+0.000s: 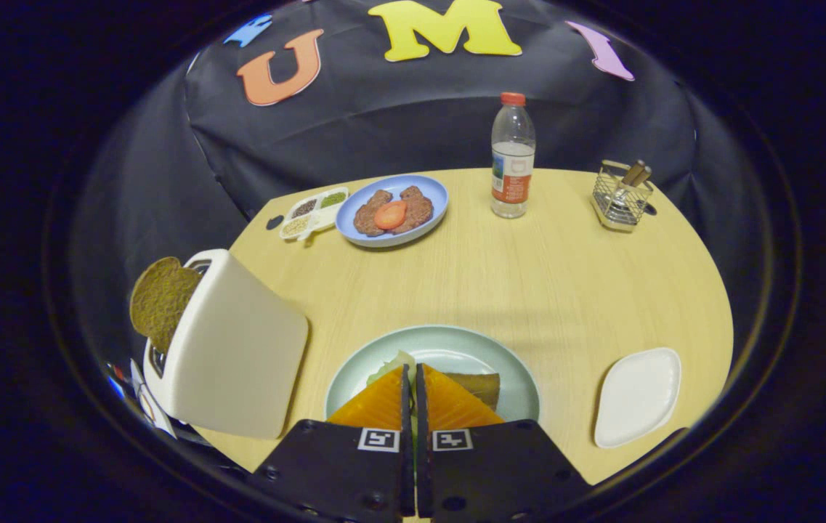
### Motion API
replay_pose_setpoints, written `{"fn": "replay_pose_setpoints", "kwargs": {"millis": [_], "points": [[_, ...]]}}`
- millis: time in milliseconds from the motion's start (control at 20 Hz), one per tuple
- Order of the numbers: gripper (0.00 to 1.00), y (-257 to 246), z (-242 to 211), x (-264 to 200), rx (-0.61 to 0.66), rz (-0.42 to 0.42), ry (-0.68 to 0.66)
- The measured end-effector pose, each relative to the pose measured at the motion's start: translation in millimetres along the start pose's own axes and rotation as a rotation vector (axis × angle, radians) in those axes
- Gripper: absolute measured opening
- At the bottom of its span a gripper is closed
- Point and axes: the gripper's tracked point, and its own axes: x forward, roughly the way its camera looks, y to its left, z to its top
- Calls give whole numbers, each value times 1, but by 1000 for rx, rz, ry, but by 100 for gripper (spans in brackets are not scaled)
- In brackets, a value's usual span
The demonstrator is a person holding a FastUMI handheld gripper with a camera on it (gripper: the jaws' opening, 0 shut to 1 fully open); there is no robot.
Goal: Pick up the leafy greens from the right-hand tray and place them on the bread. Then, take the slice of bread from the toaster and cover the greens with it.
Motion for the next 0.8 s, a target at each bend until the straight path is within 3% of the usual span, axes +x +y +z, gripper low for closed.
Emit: {"fn": "replay_pose_setpoints", "kwargs": {"millis": [450, 700, 750, 800], "points": [[4, -18, 2, 33, -11, -72, 30], [10, -22, 3, 20, -10, -90, 7], [12, -21, 3, 14, -11, -89, -4], [26, -18, 4, 5, -15, -86, -18]]}}
